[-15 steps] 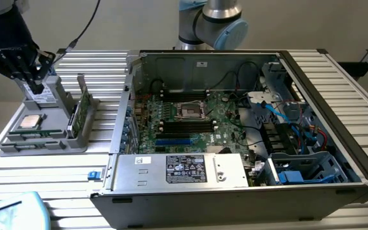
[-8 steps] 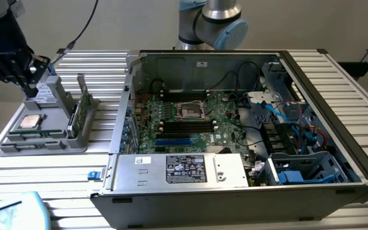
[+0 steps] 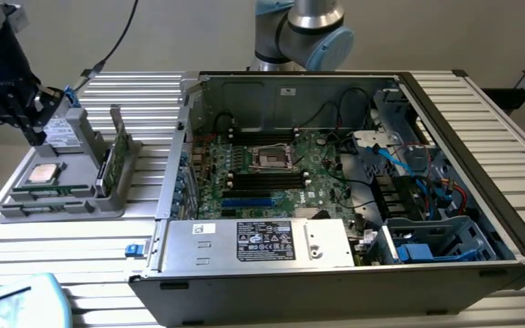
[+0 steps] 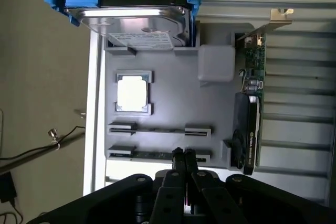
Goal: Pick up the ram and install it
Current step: 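Reach for the ram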
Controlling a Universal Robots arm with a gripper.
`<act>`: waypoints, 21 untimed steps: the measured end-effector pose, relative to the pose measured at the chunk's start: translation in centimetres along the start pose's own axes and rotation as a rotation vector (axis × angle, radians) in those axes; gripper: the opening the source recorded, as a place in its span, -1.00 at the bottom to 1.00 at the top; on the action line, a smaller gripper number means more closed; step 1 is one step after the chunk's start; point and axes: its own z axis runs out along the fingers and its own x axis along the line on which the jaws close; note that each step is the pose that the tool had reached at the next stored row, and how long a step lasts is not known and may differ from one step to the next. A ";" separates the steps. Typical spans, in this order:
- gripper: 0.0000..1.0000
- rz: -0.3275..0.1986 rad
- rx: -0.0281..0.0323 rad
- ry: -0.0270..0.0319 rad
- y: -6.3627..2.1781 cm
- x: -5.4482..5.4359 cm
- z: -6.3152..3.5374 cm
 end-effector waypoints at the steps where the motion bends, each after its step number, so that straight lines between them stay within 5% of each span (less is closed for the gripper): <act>1: -0.80 0.000 -0.0001 0.0020 -0.10 0.1 0.07; 8: -0.80 -0.003 -0.0003 0.0132 -0.90 0.7 0.48; 21: -0.80 -0.013 0.0004 0.0201 -3.49 1.2 0.90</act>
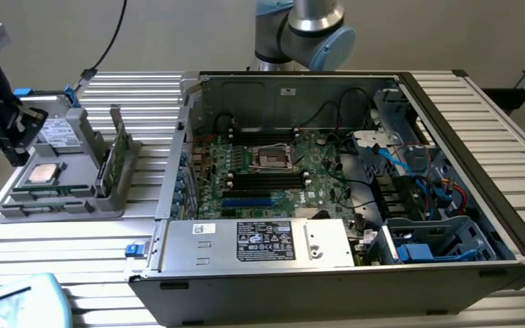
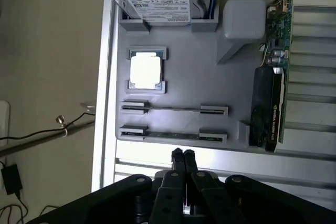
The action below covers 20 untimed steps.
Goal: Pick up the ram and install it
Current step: 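Reach for the ram, then pick up the ram and move it above insertion slot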
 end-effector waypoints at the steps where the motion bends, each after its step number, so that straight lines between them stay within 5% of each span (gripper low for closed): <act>1: -0.80 -0.001 0.0002 0.0003 -0.26 0.0 0.03; 5: -0.80 -0.003 0.0004 0.0004 -0.90 0.0 0.09; 20: -0.80 -0.003 -0.0022 -0.0015 -0.94 -0.4 0.42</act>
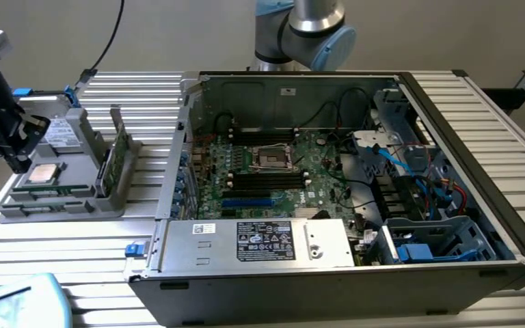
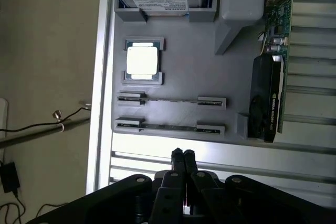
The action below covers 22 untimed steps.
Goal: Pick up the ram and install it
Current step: 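Pick up the ram and move it above insertion slot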
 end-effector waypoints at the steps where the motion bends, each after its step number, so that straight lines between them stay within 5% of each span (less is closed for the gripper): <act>1: -0.80 0.000 0.0000 0.0000 0.00 0.0 0.00; 12: -0.80 -0.004 -0.0009 -0.0003 0.00 0.0 0.01; 18: -0.80 -0.104 -0.0042 0.0019 -0.01 0.0 0.21; 22: -0.80 -0.178 -0.0136 0.0042 -0.02 -0.1 0.41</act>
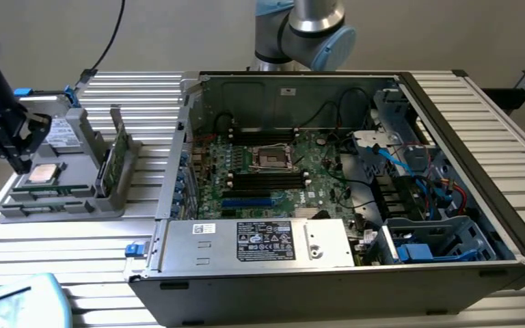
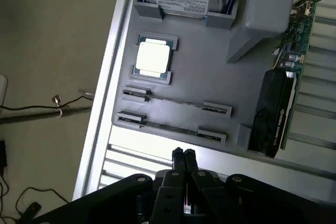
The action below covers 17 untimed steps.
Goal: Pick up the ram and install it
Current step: 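Pick up the ram and move it above insertion slot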
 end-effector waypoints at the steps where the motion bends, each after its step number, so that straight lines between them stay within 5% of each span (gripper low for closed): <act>1: -0.80 -0.017 -0.0025 0.0004 0.00 0.0 0.05; 5: -0.80 -0.093 -0.0101 0.0028 -0.02 0.0 0.29; 13: -0.80 -0.239 0.0047 0.0159 -0.10 -0.1 1.20; 17: -0.80 -0.308 0.0141 0.0170 -0.07 -0.2 1.60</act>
